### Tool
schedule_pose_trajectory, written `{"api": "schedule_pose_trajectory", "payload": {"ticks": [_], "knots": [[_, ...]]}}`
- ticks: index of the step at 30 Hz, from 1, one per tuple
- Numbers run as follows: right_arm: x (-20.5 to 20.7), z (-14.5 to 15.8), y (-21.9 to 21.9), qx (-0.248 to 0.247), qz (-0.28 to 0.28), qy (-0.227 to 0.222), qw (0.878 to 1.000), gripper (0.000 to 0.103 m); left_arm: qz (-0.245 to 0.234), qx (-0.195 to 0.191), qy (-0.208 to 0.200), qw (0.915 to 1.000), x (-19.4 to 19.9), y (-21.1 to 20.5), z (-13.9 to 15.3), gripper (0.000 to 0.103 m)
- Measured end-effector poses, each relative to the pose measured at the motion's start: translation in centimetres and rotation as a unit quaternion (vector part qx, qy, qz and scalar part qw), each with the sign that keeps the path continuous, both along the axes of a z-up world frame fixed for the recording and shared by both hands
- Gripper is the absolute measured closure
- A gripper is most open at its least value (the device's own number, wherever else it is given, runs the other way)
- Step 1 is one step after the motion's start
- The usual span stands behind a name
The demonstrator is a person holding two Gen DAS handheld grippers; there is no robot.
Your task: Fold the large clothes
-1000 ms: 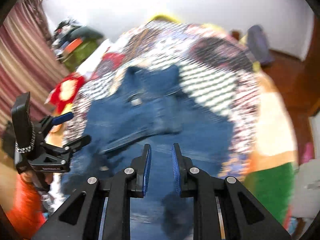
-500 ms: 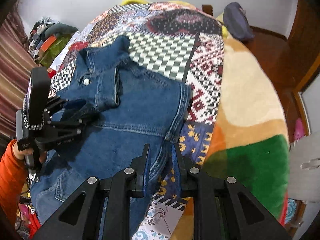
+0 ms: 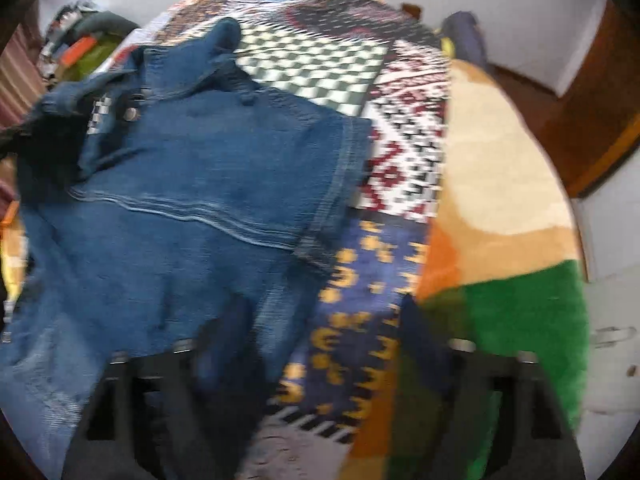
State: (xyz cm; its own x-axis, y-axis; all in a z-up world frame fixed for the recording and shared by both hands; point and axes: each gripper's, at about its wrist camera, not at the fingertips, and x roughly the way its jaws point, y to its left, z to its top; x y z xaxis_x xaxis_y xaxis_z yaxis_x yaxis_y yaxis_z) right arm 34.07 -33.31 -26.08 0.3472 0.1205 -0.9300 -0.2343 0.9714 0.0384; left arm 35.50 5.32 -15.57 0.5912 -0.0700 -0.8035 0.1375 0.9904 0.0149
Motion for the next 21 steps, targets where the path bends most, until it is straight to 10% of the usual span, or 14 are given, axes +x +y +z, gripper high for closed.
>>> {"api": "schedule_pose_trajectory", "payload": {"ticks": [12, 21], "knots": [[-0.8, -0.1, 0.2, 0.017, -0.047, 0.025, 0.998, 0.02, 0.071, -0.093, 0.111, 0.9869, -6.0, 7.0, -9.9, 0.077], [-0.7, 0.0, 0.1, 0.022, -0.07, 0.043, 0.996, 0.02, 0.097, -0.12, 0.107, 0.9823, -8.2, 10.4, -10.3, 0.044]]}}
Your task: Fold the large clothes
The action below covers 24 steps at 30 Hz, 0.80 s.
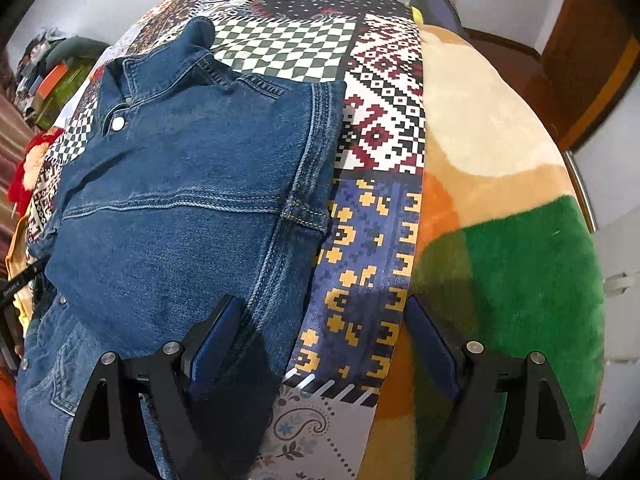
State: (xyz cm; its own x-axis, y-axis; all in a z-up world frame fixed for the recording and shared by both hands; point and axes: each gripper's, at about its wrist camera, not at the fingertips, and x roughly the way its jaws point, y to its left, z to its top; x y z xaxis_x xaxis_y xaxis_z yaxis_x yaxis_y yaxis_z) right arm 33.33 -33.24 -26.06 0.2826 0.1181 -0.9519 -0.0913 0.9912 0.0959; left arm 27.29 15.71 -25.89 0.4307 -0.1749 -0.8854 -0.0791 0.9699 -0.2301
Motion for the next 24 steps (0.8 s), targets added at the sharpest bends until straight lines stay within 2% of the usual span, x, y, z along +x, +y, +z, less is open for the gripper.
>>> {"api": "schedule_pose_trajectory", "payload": {"ticks": [2, 5, 8, 12, 15, 20, 24], "knots": [[0.1, 0.2, 0.1, 0.0, 0.0, 0.003, 1.0, 0.02, -0.003, 0.021, -0.003, 0.9998, -0.5, 0.4, 0.4, 0.034], [0.4, 0.7, 0.3, 0.002, 0.003, 0.002, 1.0, 0.02, -0.004, 0.074, 0.0, 0.9972, -1.3, 1.0, 1.3, 0.033], [0.9, 1.7, 0.5, 0.013, 0.006, -0.011, 1.0, 0.02, -0.002, 0.093, -0.013, 0.9956, -1.7, 2.5, 2.5, 0.033], [2.0, 3.5, 0.9, 0.033, 0.007, -0.036, 0.999, 0.02, 0.02, 0.09, -0.03, 0.9953, -0.4, 4.7, 4.2, 0.029], [3.1, 4.4, 1.0, 0.048, 0.006, -0.054, 0.997, 0.02, 0.031, 0.072, -0.034, 0.9964, 1.7, 5.9, 4.7, 0.028], [5.3, 4.4, 1.0, 0.052, 0.003, -0.064, 0.997, 0.02, 0.038, 0.042, -0.011, 0.9983, 6.6, 6.9, 2.6, 0.028], [7.4, 2.8, 0.1, 0.069, -0.016, -0.051, 0.996, 0.02, 0.035, 0.018, 0.01, 0.9992, 9.3, 6.6, 0.1, 0.028]]}}
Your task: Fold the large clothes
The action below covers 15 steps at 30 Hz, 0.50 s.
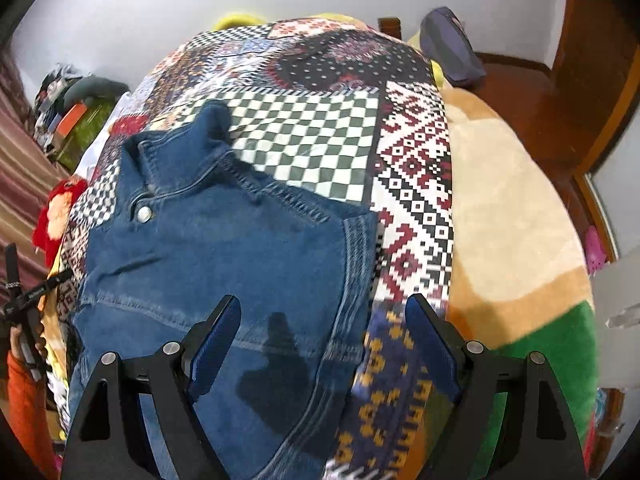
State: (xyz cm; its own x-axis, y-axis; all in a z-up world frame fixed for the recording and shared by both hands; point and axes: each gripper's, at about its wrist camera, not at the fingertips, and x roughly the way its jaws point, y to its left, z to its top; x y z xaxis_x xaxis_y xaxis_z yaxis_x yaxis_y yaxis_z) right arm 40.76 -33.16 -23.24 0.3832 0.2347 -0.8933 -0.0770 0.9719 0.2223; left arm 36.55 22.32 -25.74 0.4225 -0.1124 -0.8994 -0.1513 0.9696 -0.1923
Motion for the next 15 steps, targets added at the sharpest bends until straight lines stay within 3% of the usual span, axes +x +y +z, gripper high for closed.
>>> {"api": "schedule_pose_trajectory", "payload": {"ticks": [3, 5, 7, 8, 11, 15], "knots": [[1.5, -1.9, -0.9, 0.035, -0.019, 0.021, 0.999, 0.023, -0.003, -0.022, 0.013, 0.9997, 1.6, -0.3, -1.9, 0.036], [2.1, -3.0, -1.5, 0.055, -0.028, 0.032, 0.998, 0.037, -0.006, -0.038, 0.021, 0.999, 2.4, -0.4, -2.9, 0.05], [2.6, -3.9, -1.8, 0.071, -0.035, 0.036, 0.996, 0.043, -0.004, -0.044, 0.015, 0.9989, 2.8, -0.5, -3.3, 0.05], [2.7, -4.1, -1.8, 0.076, -0.037, 0.032, 0.996, 0.044, -0.006, -0.046, 0.008, 0.9989, 2.9, -0.6, -3.2, 0.055], [3.2, -4.3, -1.1, 0.086, -0.016, 0.027, 0.996, 0.07, 0.007, -0.053, 0.001, 0.9986, 3.5, -0.2, -3.1, 0.074], [3.4, -4.0, 0.3, 0.054, 0.016, 0.013, 0.998, 0.086, 0.034, -0.074, 0.002, 0.9967, 4.1, 1.0, -3.2, 0.094]]}}
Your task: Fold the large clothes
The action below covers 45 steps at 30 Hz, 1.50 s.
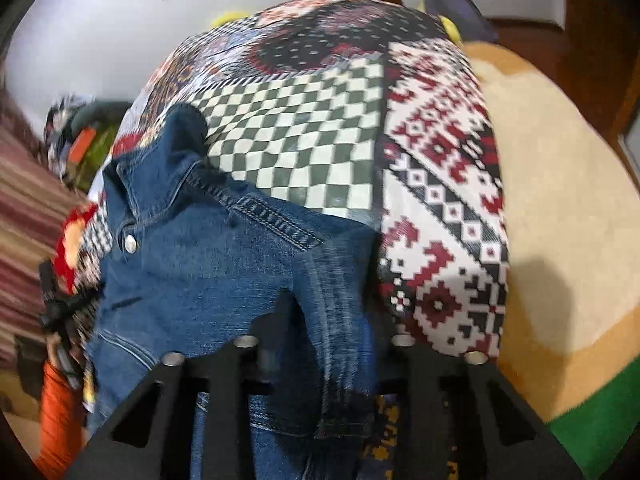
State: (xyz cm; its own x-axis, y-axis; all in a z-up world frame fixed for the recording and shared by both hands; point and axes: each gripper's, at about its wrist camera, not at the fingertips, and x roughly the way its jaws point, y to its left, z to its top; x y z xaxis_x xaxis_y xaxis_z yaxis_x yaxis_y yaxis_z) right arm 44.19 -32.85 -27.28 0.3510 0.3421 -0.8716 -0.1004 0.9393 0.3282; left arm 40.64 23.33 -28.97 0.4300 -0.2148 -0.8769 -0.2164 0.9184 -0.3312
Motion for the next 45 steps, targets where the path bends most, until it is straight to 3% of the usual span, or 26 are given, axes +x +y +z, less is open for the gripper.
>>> {"api": "schedule_pose_trajectory", "payload": {"ticks": [2, 8, 15, 19, 24, 29, 32, 35, 37, 38, 40, 45], "knots": [[0.2, 0.6, 0.6, -0.017, 0.009, -0.017, 1.0, 0.089, 0.011, 0.006, -0.004, 0.9999, -0.1, 0.2, 0.5, 0.097], [2.8, 2.8, 3.2, -0.09, 0.055, -0.049, 0.993, 0.09, 0.026, 0.116, -0.031, 0.9925, -0.7, -0.8, 3.7, 0.099], [6.5, 6.4, 7.0, -0.135, 0.096, -0.115, 0.979, 0.09, 0.04, 0.173, -0.044, 0.9831, -1.3, 0.4, 5.8, 0.102], [9.2, 7.4, 8.8, -0.158, 0.103, -0.148, 0.971, 0.09, 0.028, 0.169, -0.044, 0.9843, -1.0, 0.7, 6.3, 0.102], [11.5, 4.4, 9.4, -0.197, 0.105, -0.136, 0.965, 0.09, -0.013, 0.15, -0.042, 0.9877, -0.6, -1.4, 6.1, 0.102], [11.3, 0.4, 8.4, -0.204, 0.094, -0.108, 0.968, 0.089, -0.045, 0.155, -0.015, 0.9868, 0.2, -3.8, 3.7, 0.101], [10.4, 0.1, 8.3, -0.217, 0.094, -0.126, 0.963, 0.087, -0.037, 0.148, 0.015, 0.9882, 1.0, -3.9, 1.2, 0.101], [10.1, 0.1, 8.4, -0.23, 0.105, -0.122, 0.96, 0.085, -0.025, 0.139, 0.015, 0.9898, 1.0, -3.8, 0.3, 0.101], [9.9, 0.3, 8.2, -0.241, 0.102, -0.118, 0.958, 0.07, -0.019, 0.143, 0.012, 0.9894, 1.0, -3.9, 0.2, 0.101], [9.7, 0.4, 8.0, -0.25, 0.097, -0.117, 0.956, 0.053, -0.02, 0.147, 0.012, 0.9889, 0.9, -4.0, 0.2, 0.101], [9.2, 0.7, 7.2, -0.272, 0.081, -0.119, 0.952, 0.032, -0.024, 0.159, 0.012, 0.987, 1.0, -4.3, 0.1, 0.101], [7.5, 2.7, 4.8, -0.23, 0.068, -0.093, 0.966, 0.03, -0.024, 0.166, 0.028, 0.9854, 0.5, -5.3, 0.8, 0.099]]}}
